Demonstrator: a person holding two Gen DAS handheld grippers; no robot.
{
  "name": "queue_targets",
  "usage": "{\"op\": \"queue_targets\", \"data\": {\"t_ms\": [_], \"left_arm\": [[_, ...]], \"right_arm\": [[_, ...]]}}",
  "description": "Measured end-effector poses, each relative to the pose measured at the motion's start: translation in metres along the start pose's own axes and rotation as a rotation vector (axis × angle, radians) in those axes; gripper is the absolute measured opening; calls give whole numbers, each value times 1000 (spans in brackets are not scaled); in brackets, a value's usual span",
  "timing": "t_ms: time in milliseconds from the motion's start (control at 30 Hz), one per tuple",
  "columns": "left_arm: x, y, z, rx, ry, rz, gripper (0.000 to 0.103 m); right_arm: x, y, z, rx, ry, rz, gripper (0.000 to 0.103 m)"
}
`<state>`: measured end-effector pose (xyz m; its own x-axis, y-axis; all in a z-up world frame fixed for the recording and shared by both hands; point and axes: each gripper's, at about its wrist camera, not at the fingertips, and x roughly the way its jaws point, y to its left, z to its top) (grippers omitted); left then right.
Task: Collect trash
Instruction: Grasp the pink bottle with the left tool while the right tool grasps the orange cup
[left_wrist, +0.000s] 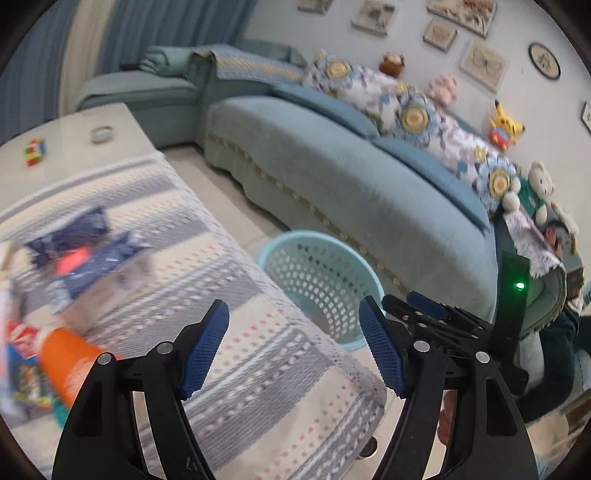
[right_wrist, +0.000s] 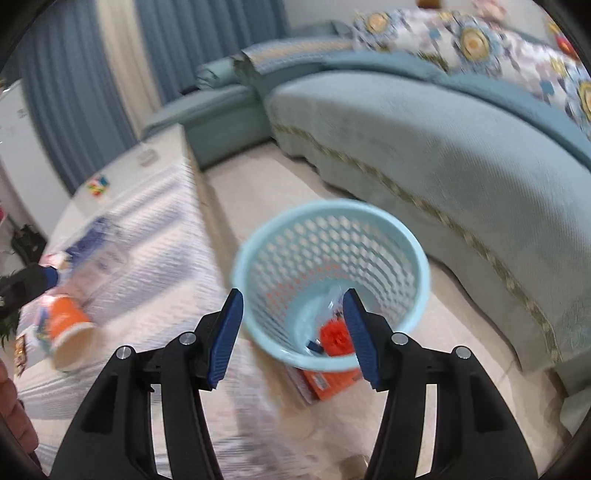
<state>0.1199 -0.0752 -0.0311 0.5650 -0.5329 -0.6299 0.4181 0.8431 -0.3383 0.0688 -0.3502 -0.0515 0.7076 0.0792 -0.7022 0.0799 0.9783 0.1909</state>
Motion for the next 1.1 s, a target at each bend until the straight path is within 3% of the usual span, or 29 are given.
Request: {"op": "queue_targets", "data": {"t_ms": [233, 467, 567, 700, 833, 1100], "left_arm": [[-92, 55, -10, -98, -148, 115, 70], [-144, 146, -22, -247, -162, 265, 70], [-146, 185, -31, -300, -132, 345, 70], [-137, 232, -43, -365, -78, 393, 70], [-122, 269, -53, -434, -17, 372, 69], [-100, 286, -61, -462, 18, 337, 69]], "right_arm": [[-47, 88, 12, -135, -103, 157, 53], [-36, 175, 4, -261, -41, 275, 53], [-16, 208, -9, -310, 32, 303, 53], [12, 238, -25, -361, 116, 321, 53], [36, 257, -32, -392, 174, 338, 53], [45, 274, -44, -456, 179, 310, 57]]}}
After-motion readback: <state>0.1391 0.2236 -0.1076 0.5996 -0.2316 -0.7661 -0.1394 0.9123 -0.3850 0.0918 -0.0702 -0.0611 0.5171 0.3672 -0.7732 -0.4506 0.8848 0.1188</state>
